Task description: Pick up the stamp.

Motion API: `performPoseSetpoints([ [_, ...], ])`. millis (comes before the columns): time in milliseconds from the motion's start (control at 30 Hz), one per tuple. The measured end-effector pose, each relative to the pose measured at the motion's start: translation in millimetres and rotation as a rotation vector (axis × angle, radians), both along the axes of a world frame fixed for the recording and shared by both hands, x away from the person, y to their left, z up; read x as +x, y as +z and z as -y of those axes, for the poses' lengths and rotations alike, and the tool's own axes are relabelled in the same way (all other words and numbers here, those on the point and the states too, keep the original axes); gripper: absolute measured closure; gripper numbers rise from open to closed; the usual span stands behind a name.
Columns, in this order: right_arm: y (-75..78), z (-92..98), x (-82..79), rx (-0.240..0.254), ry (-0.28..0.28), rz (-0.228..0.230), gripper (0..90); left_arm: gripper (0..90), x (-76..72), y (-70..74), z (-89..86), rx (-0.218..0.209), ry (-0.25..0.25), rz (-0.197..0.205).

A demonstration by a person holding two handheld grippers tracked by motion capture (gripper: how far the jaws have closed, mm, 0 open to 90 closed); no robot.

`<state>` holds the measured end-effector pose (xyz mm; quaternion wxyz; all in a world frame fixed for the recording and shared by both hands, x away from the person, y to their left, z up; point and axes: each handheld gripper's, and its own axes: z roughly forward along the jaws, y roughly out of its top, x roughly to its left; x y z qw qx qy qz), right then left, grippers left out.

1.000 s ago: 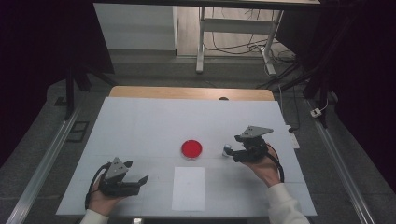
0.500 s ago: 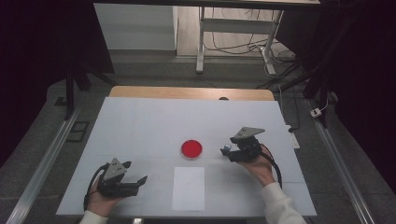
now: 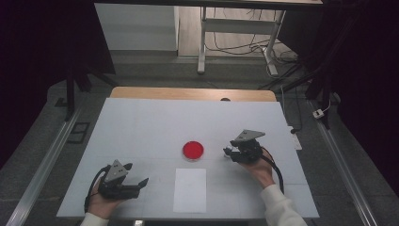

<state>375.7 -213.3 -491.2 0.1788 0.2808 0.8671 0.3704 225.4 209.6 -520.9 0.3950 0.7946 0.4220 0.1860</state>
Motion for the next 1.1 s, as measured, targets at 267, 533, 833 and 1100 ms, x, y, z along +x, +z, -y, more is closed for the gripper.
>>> performPoseSetpoints([
  [267, -3.1, -1.2, -0.9, -0.017, 0.029, 0.002, 73.1, 17.6, 0.1, -0.6, -0.9, 0.002, 0.003, -0.002],
  [533, -0.8, -0.7, -2.8, -0.012, 0.033, 0.017, 74.6, 17.5, 0.1, -0.6, -0.6, 0.005, 0.002, -0.002],
  [833, 4.1, -0.9, -6.4, 0.011, 0.029, 0.036, 74.6, 17.5, -0.1, -0.6, -0.5, 0.004, 0.001, 0.000],
  [1100, 10.1, 1.0, -8.9, 0.055, 0.025, 0.051, 74.6, 17.6, -0.2, -0.6, 0.1, 0.004, 0.001, 0.000],
])
